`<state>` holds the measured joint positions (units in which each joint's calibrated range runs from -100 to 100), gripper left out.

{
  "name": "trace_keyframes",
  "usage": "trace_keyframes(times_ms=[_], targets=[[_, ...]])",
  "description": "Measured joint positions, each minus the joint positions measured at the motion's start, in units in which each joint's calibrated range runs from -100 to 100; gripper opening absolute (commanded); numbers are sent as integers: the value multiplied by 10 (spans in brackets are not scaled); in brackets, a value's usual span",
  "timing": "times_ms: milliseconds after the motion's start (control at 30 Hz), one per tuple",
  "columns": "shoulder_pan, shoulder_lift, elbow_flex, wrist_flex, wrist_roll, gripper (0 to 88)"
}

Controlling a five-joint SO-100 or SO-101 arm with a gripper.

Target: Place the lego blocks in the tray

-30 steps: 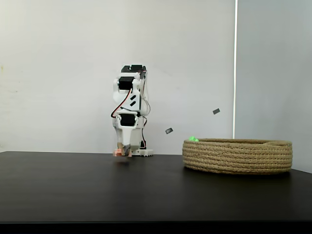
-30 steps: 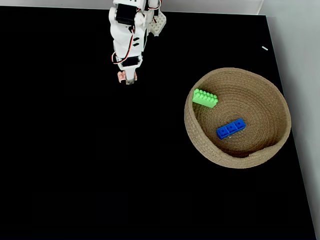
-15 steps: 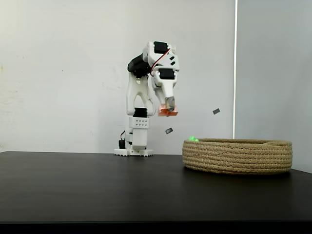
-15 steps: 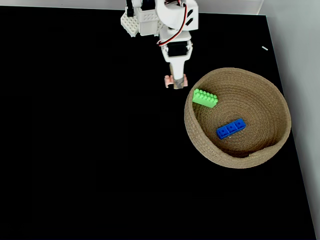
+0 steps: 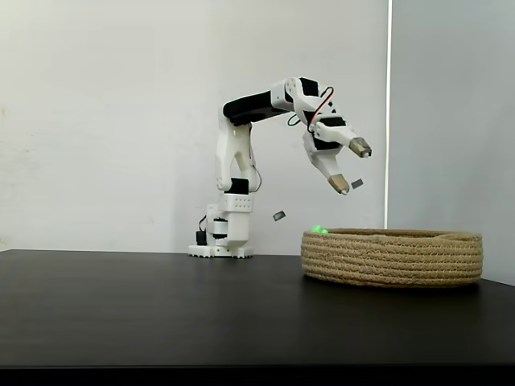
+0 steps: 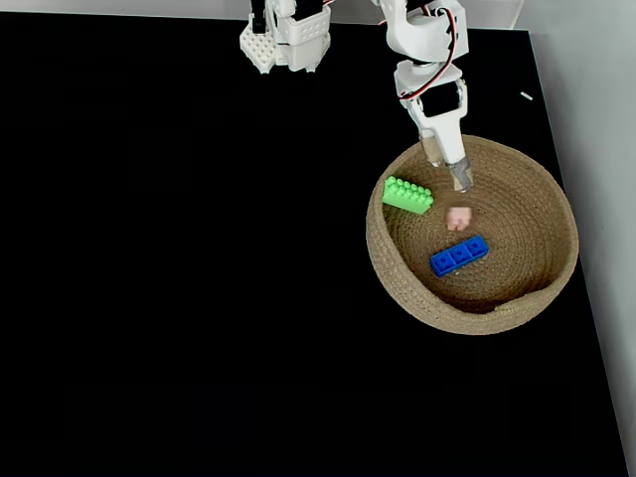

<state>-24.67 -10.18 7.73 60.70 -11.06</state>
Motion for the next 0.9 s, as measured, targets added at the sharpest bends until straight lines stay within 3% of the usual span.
trace_keyframes(times_ms=[167,233,300,333,533,900], targets=[[21,-4,16,-6,0,288],[50,-27,50,-6,2,198],[86,-70,95,-18,7,22],[107,-97,121,-25,9,4],[221,-283,281,-64,32,3],[302,-615,744,-224,93,3]])
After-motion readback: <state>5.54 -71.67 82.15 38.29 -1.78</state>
